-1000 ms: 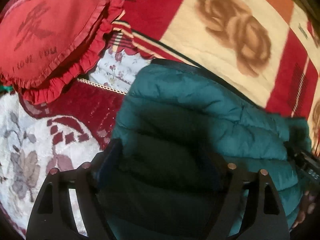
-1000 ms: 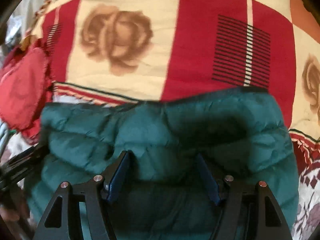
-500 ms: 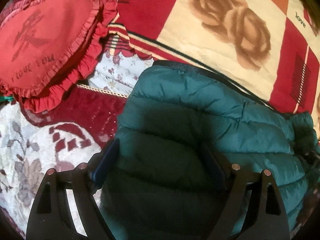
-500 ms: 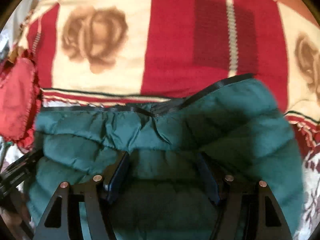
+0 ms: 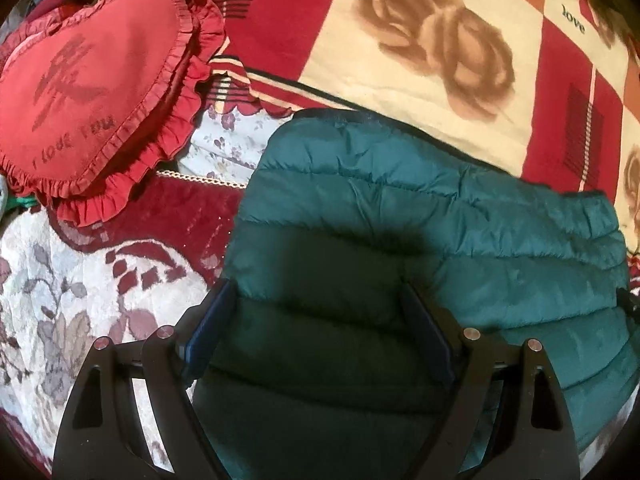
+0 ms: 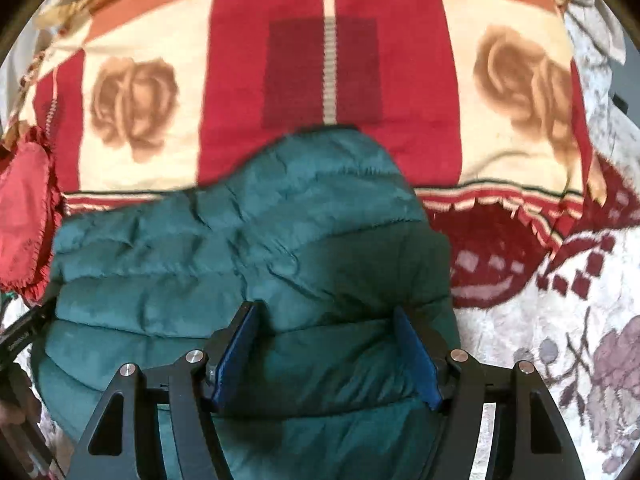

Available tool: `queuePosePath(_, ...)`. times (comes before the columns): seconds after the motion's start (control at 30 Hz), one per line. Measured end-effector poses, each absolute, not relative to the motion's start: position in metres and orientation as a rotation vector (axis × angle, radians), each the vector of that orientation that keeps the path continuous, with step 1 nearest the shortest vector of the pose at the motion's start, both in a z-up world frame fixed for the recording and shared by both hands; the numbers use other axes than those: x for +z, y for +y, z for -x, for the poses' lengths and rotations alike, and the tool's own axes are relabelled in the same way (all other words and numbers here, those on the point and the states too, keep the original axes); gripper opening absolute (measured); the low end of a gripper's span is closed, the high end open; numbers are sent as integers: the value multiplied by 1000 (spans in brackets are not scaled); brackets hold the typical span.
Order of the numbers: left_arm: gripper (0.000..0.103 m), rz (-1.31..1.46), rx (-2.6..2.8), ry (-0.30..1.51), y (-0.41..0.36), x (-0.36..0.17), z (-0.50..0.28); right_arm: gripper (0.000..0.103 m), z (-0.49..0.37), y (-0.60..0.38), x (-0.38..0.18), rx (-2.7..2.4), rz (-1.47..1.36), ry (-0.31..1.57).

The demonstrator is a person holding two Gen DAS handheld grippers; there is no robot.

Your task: Fold large clothes

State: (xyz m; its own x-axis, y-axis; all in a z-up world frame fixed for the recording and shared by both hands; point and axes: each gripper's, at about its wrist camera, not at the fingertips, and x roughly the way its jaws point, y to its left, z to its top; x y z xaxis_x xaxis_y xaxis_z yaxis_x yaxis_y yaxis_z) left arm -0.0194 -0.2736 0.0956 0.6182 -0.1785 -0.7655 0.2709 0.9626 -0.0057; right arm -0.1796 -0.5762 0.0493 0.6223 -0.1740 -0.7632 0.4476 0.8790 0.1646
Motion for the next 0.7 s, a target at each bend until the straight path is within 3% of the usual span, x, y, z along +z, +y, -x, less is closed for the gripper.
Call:
queuePosePath(0.17,86,-134,-262,872,-275,91,16,71,175,-579,36,-369,-349,860)
queuePosePath(0.5,86,-112,-270,892,-270,94,21,71,243,-558,80,-334,-420,756)
queuePosePath(0.7,86,-110,-265,888,-272,92,23,71,263,-554,46,-363,-413,837)
